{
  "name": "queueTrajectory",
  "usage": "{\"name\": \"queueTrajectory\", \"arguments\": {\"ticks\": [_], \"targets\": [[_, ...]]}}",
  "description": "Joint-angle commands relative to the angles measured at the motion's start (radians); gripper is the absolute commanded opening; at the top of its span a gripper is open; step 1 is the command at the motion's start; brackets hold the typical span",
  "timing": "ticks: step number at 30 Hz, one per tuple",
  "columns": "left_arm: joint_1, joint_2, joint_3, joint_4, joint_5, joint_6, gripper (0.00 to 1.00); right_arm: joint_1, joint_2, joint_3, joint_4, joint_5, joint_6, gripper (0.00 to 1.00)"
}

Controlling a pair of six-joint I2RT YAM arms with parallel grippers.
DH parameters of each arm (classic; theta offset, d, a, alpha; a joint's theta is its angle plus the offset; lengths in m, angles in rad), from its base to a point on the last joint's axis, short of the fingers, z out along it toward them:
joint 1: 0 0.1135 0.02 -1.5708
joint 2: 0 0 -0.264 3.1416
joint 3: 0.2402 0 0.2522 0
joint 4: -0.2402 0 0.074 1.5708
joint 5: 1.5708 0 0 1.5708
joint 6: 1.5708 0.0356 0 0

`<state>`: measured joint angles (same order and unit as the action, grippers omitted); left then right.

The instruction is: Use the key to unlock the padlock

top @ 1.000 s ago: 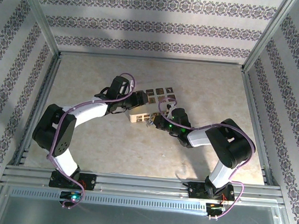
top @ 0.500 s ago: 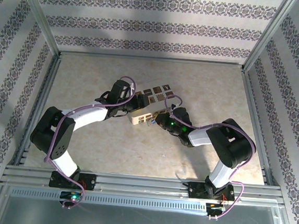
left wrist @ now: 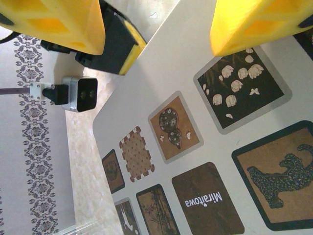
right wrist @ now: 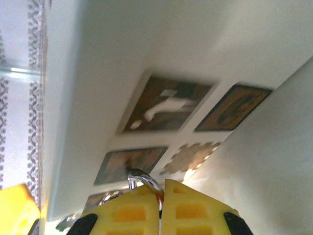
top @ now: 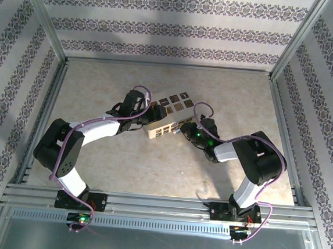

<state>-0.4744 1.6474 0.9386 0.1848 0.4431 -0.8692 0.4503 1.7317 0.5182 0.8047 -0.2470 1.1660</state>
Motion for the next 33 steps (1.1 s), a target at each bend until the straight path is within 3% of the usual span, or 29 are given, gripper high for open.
{"name": "queueTrajectory", "arguments": {"ticks": [1, 9, 19, 33], "targets": [[-0.016, 0.035, -0.058, -0.105, -0.016, -0.02, 0.59, -0.013, -0.01, -0.012, 0.042, 0.037, 0.024, 0.01], [-0.008, 0.011, -0.027, -0.097, -0.005, -0.004, 0.61, -0.021, -0.122, -0.035, -0.056, 0.075, -0.066, 0.0], [0.029, -0.061, 0.066, -0.136, -0.036, 0.076, 0.69, -0.056, -0.373, -0.034, -0.345, 0.123, -0.236, 0.01], [0.089, -0.378, 0.022, -0.296, -0.348, 0.344, 0.82, -0.094, -0.717, 0.164, -0.955, 0.062, -0.616, 0.01]]}}
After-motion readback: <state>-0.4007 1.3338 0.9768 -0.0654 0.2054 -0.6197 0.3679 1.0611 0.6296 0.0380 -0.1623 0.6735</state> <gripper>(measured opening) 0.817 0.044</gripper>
